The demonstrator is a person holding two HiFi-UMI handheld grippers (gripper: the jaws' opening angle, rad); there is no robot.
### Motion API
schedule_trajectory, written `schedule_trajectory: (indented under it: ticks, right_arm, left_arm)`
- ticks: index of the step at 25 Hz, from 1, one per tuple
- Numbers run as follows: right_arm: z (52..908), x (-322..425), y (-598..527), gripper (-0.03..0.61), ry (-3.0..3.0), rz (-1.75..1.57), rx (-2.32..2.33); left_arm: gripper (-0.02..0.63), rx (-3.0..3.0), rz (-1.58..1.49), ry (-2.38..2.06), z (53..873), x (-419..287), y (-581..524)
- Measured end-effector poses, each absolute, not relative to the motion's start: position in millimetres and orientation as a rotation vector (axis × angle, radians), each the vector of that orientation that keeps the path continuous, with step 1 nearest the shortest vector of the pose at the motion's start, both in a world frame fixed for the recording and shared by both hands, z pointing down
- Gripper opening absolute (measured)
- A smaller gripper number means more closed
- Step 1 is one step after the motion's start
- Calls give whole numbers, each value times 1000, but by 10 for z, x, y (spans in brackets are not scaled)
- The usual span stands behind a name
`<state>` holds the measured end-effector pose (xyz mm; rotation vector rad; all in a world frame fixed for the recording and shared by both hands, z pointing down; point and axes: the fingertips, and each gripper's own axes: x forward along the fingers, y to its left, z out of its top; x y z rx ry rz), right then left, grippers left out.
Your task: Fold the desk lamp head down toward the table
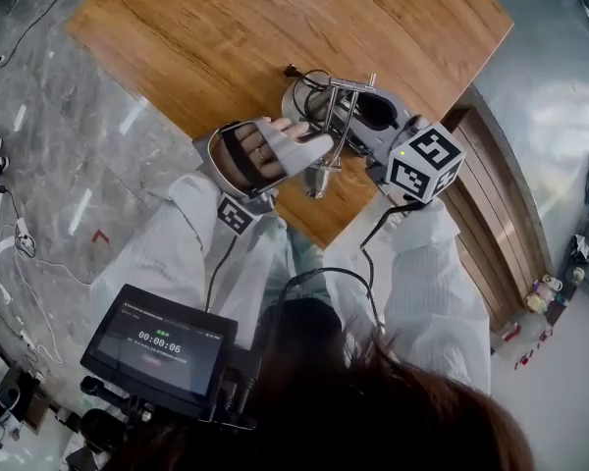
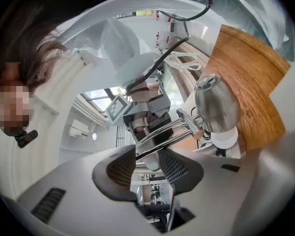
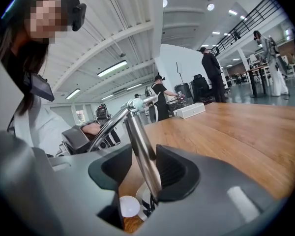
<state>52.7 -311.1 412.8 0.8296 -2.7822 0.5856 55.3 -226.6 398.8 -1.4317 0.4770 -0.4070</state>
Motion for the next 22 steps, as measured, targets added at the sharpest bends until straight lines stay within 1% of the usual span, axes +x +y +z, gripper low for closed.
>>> schedule_trajectory:
  ticks: [6,9,15,19,22]
  right_arm:
    - [4353,506,-3137,149,-2737,587,874]
    - [4440,502,-3150,150,-2730,606,884]
    - [4578,566,-3200,143,-2700,586,944]
    - [4455,689,-3110,138,-2658,572,1051]
    - [4223,872,-2932,124,-2655,560,1158]
  left_arm:
    - [157,-1485,-523,523,4158,517,-2335]
    - [209,-1686,-579,600,4250,391,-2366]
    - [207,-2123,-750,744,4411,154,-2439]
    - [207,-2450,-751,959,4045,29,-2640]
    - [201,-2541,-739,1037,3742,69,-2649]
